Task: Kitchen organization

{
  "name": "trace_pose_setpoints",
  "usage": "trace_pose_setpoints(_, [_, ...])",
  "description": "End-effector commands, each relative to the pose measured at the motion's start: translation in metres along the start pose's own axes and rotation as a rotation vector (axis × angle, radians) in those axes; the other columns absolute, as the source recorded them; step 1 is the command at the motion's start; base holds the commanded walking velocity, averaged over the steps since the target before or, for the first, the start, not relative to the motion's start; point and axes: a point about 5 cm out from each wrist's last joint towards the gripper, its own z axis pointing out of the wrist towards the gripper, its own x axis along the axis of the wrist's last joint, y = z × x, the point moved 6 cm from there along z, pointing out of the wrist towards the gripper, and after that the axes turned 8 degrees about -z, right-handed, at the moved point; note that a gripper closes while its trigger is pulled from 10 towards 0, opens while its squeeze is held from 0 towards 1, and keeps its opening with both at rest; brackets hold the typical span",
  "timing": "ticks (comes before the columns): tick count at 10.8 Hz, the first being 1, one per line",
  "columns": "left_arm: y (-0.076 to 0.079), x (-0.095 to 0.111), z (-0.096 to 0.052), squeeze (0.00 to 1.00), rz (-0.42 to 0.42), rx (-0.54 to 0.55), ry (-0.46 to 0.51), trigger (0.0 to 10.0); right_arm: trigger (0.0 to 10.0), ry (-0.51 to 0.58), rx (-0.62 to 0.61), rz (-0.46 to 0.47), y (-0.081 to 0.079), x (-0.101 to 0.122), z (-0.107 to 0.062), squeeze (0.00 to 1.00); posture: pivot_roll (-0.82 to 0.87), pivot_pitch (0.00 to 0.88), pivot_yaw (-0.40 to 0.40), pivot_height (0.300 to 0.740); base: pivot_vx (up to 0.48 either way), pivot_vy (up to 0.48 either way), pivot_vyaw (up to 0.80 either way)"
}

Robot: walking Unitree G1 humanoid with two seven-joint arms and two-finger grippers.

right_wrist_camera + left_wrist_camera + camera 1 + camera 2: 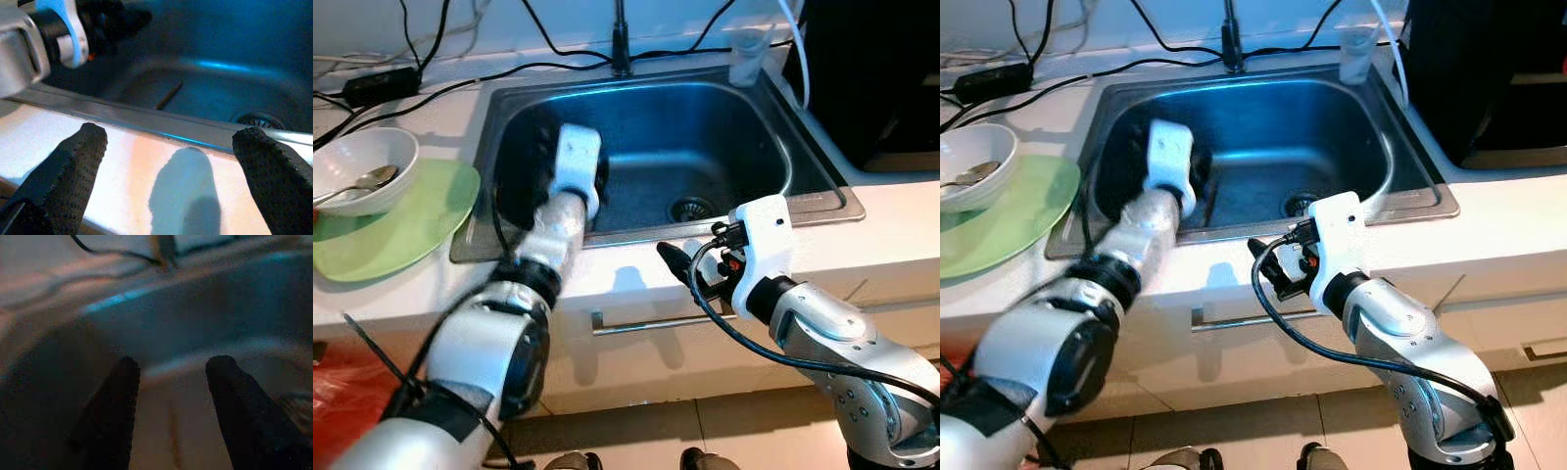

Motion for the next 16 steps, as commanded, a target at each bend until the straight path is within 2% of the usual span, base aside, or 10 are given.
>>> trace_pose_setpoints(1, [-0.007, 0.015, 0.002, 1.00, 0.027, 0.033, 0.053, 10.0, 10.0, 0.006, 0.000, -0.006, 0.001, 0.002, 0.001, 0.00, -0.14, 0.074, 0.110, 0.740, 0.000, 0.000, 0.00])
trace_pose_setpoints(2, [-0.017, 0.021, 0.002, 1.00, 0.052, 0.072, 0.088, 10.0, 10.0, 0.013, 0.004, -0.012, 0.001, 0.003, 0.003, 0.00, -0.13, 0.063, 0.101, 0.740, 0.000, 0.000, 0.00])
trace_pose_setpoints(3, [-0.020, 0.020, 0.000, 1.00, 0.044, 0.076, 0.095, 10.0, 10.0, 0.020, 0.007, -0.013, 0.000, 0.004, 0.004, 0.00, -0.12, 0.059, 0.097, 0.740, 0.000, 0.000, 0.00])
trace_pose_setpoints(6, [-0.037, 0.029, -0.010, 1.00, 0.120, 0.140, 0.218, 10.0, 10.0, 0.067, 0.053, -0.001, -0.007, 0.011, 0.009, 0.00, -0.08, 0.046, 0.059, 0.740, 0.000, 0.000, 0.00])
trace_pose_setpoints(7, [-0.046, 0.031, -0.017, 1.00, 0.175, 0.177, 0.267, 10.0, 10.0, 0.078, 0.074, -0.007, -0.009, 0.014, 0.012, 0.00, -0.06, 0.045, 0.046, 0.740, 0.000, 0.000, 0.00])
trace_pose_setpoints(11, [-0.080, 0.046, -0.046, 0.99, 0.309, 0.307, 0.398, 10.0, 10.0, 0.150, 0.112, -0.011, -0.014, 0.024, 0.017, 0.00, -0.01, 0.042, 0.028, 0.740, 0.000, 0.000, 0.00])
trace_pose_setpoints(12, [-0.091, 0.048, -0.054, 0.82, 0.329, 0.343, 0.412, 10.0, 10.0, 0.154, 0.115, -0.012, -0.015, 0.024, 0.018, 0.00, -0.01, 0.041, 0.026, 0.740, 0.000, 0.000, 0.80])
trace_pose_setpoints(13, [-0.096, 0.048, -0.057, 0.00, 0.341, 0.356, 0.410, 10.0, 10.0, 0.154, 0.116, -0.013, -0.015, 0.023, 0.019, 0.00, -0.01, 0.039, 0.026, 0.740, 0.000, 0.000, 0.80])
trace_pose_setpoints(16, [-0.107, 0.044, -0.067, 0.00, 0.376, 0.385, 0.397, 10.0, 10.0, 0.154, 0.111, -0.018, -0.012, 0.020, 0.020, 0.00, -0.01, 0.033, 0.026, 0.740, 0.000, 0.000, 0.80])
